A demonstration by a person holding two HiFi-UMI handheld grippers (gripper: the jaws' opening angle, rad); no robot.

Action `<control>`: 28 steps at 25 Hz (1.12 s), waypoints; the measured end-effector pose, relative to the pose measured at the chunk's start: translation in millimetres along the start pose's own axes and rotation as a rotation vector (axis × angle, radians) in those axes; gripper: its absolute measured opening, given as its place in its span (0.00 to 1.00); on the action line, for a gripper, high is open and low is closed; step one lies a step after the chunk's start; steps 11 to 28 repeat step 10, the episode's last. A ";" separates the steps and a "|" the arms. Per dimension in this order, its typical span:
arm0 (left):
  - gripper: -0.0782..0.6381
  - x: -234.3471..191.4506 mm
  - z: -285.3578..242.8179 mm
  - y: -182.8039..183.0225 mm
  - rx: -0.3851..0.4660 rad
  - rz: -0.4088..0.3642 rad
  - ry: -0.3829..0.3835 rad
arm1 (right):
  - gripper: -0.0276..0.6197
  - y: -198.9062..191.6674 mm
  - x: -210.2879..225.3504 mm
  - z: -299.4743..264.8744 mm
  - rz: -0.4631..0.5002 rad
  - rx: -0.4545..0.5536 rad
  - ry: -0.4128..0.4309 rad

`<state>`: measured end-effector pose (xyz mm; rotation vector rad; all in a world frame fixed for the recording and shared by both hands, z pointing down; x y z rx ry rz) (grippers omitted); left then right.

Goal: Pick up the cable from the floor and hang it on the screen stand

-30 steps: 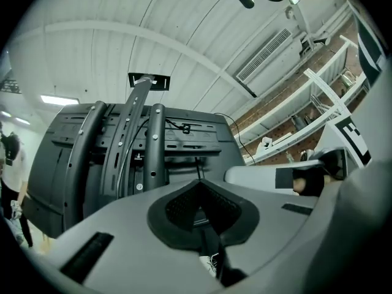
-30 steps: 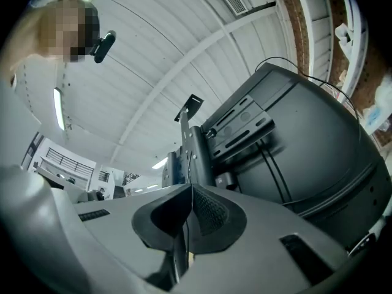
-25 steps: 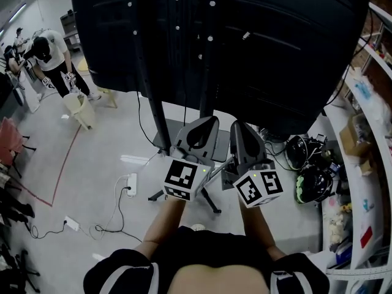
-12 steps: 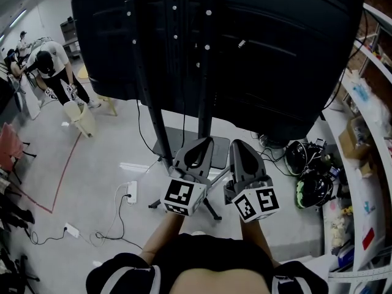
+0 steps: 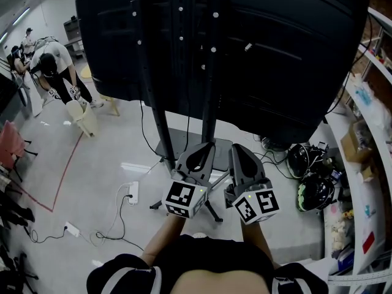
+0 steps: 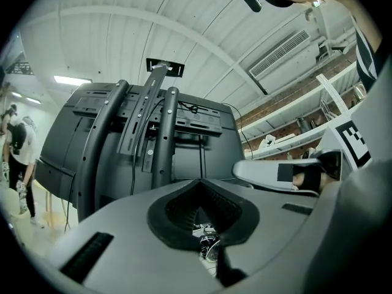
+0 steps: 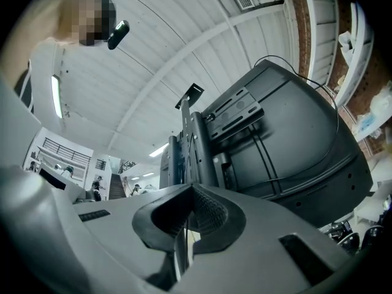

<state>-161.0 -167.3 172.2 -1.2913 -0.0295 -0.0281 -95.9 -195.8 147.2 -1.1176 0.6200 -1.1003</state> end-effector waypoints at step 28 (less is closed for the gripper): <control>0.12 -6.5 9.0 -0.8 -0.021 -0.023 0.002 | 0.08 -4.4 -20.4 -9.3 0.005 -0.006 0.060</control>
Point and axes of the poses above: the fingertips, and each gripper's own axes: z backward along the fingers, x to its right, y out of its top, the point moved 1 cm from there along z, backward along the fingers, and after that the axes turned 4 degrees about x, right-handed, at the moved point
